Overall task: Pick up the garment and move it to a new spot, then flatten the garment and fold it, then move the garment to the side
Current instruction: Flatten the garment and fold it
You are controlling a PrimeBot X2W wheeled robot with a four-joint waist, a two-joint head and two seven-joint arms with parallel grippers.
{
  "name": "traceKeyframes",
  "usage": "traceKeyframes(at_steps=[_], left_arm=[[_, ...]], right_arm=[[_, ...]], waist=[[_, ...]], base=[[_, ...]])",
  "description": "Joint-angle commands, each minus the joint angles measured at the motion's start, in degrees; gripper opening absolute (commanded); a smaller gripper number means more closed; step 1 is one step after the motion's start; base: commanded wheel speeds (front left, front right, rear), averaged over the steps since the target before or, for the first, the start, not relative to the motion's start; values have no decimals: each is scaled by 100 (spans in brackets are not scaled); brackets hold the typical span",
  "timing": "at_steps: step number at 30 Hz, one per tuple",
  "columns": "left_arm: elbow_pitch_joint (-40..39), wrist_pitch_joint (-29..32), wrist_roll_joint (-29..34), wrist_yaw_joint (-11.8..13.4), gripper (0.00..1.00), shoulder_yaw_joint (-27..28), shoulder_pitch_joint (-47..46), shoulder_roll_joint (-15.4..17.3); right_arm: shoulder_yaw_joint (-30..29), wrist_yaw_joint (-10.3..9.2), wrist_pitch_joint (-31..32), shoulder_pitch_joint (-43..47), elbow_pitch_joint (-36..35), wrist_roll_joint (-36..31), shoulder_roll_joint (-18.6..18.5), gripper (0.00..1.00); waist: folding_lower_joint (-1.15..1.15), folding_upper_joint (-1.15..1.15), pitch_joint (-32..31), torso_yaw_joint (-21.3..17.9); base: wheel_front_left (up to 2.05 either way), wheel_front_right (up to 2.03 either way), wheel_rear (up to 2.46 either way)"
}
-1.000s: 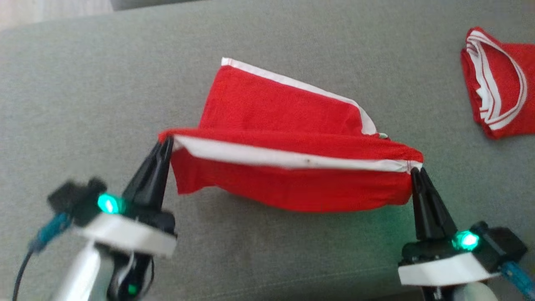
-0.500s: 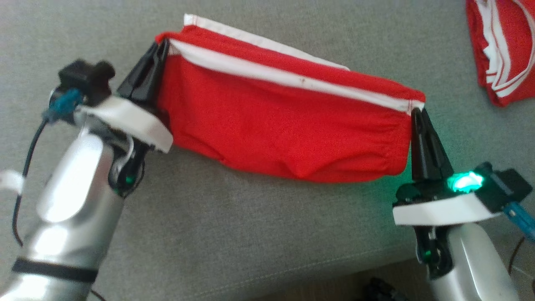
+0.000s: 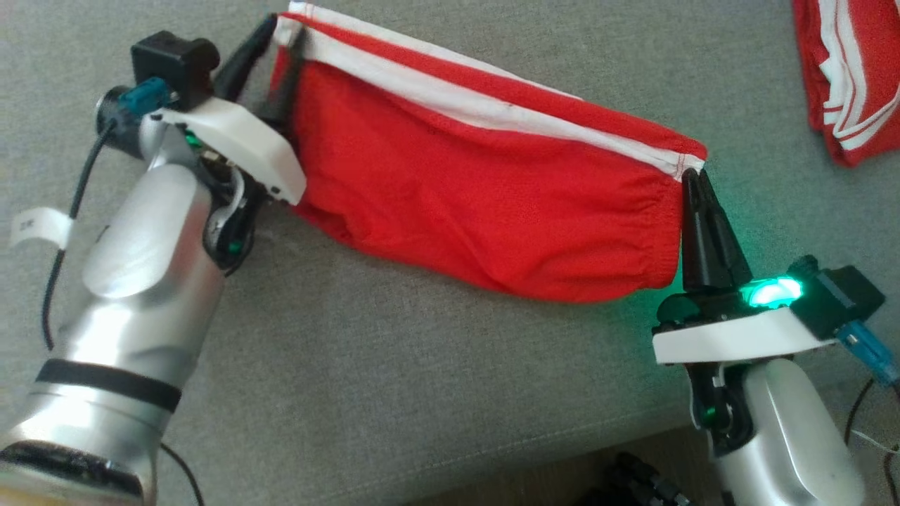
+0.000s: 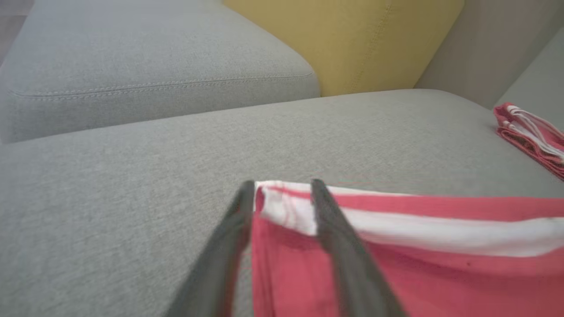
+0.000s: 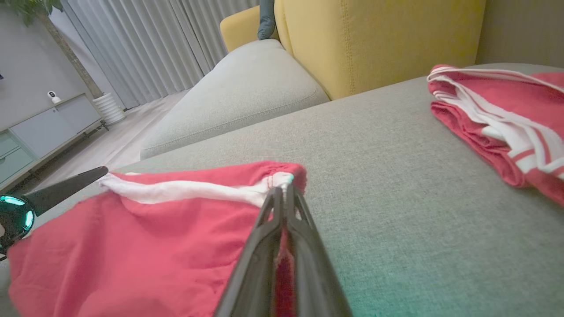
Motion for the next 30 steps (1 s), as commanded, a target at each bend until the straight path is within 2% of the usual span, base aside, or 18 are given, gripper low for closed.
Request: traceKeyframes(at_steps=[1,13,19,27,30], left_arm=[[-112,-83,-75,3,100,48,-208,94],[-397,-223,-440,26,100,-168,504,44],[-477,358,-761,340,100,-65,953,59],[-502,1257,-1130,674,100,24,1087,15],[-550,1467,-1207,726,100,25,1120,31]], right_arm=[[59,37,-62,-58,-154,45,-27,100],[-515,37,-62,355,-507,-202,-27,100],[-716,37,-62,514,-721,-391,-27,100],[-656,37,-62,542,-812,-420,-27,100],[-662,37,-62,544,-808,-425,-27,100]], waist=[[0,0,-76,39],[0,0,-763,314],[0,0,-1002,447],[0,0,-966,372],[0,0,-930,326]], base=[[0,0,0],[0,0,0],[0,0,0],[0,0,0],[0,0,0]])
